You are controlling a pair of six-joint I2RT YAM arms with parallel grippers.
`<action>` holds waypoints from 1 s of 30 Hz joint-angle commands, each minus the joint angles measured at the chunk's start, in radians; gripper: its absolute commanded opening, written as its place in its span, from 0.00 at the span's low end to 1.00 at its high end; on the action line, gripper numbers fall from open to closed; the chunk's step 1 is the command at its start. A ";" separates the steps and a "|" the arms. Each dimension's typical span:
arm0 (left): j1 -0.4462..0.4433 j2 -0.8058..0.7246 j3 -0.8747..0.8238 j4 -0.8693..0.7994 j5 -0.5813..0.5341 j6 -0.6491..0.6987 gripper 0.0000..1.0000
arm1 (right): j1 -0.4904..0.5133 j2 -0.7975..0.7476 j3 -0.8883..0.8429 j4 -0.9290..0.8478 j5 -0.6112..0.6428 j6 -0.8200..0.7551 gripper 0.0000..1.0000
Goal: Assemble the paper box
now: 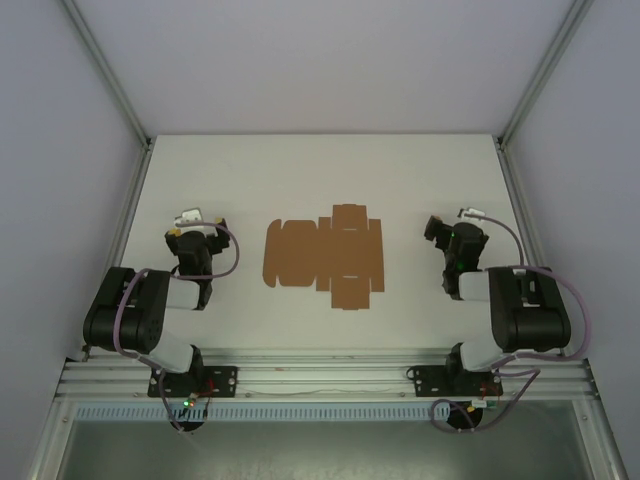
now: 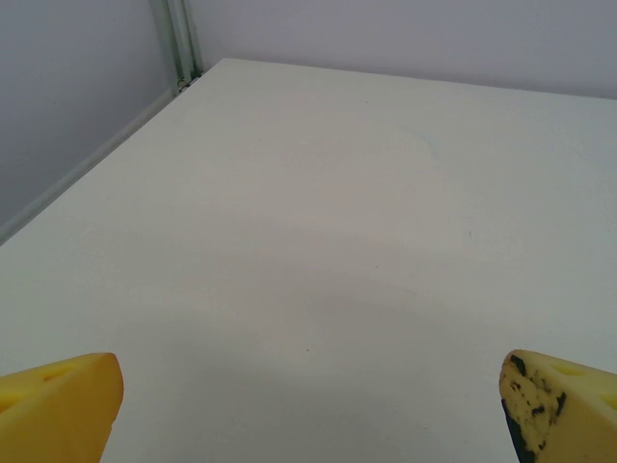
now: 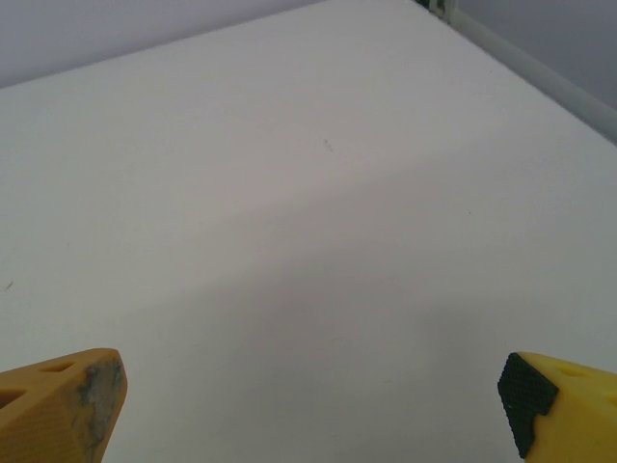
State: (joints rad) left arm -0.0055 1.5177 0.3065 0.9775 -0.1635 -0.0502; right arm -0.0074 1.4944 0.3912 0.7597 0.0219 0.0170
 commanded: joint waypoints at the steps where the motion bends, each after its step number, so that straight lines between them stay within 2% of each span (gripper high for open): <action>1: 0.011 -0.105 0.096 -0.185 0.028 0.022 1.00 | 0.003 -0.124 0.114 -0.214 -0.031 -0.016 1.00; 3: 0.010 -0.216 0.202 -0.453 0.006 -0.031 1.00 | 0.031 -0.202 0.176 -0.355 -0.003 -0.027 1.00; 4: 0.010 -0.259 0.230 -0.524 0.011 -0.069 1.00 | 0.053 -0.232 0.207 -0.411 0.030 -0.023 1.00; 7: 0.009 -0.352 0.297 -0.743 0.120 -0.216 1.00 | 0.146 -0.288 0.330 -0.646 0.108 0.055 0.99; 9: 0.006 -0.383 0.318 -0.851 0.248 -0.319 1.00 | 0.200 -0.297 0.420 -0.829 0.021 0.125 0.94; 11: -0.011 -0.387 0.324 -0.920 0.367 -0.393 1.00 | 0.272 -0.283 0.483 -0.958 -0.008 0.233 0.82; 12: -0.021 -0.380 0.327 -0.948 0.393 -0.424 1.00 | 0.299 -0.264 0.510 -1.010 -0.049 0.270 0.77; 14: -0.048 -0.346 0.339 -0.998 0.454 -0.458 1.00 | 0.337 -0.197 0.561 -1.107 -0.136 0.328 0.61; 15: -0.068 -0.320 0.354 -1.028 0.473 -0.462 1.00 | 0.349 -0.160 0.587 -1.151 -0.170 0.335 0.58; 17: -0.117 -0.248 0.412 -1.114 0.500 -0.435 1.00 | 0.368 -0.089 0.619 -1.187 -0.227 0.343 0.49; 19: -0.147 -0.172 0.468 -1.176 0.532 -0.423 1.00 | 0.377 -0.028 0.627 -1.168 -0.270 0.341 0.44; 21: -0.157 -0.099 0.500 -1.188 0.590 -0.423 1.00 | 0.376 0.044 0.657 -1.186 -0.280 0.340 0.41; 25: -0.160 0.001 0.540 -1.203 0.602 -0.425 1.00 | 0.377 0.178 0.709 -1.226 -0.283 0.312 0.33; 30: -0.163 0.088 0.571 -1.163 0.684 -0.430 1.00 | 0.377 0.307 0.747 -1.240 -0.326 0.295 0.24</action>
State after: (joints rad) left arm -0.1658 1.5776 0.8375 -0.1692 0.4587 -0.4683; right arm 0.3668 1.7706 1.1049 -0.4278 -0.2787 0.3218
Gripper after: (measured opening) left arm 0.994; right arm 0.248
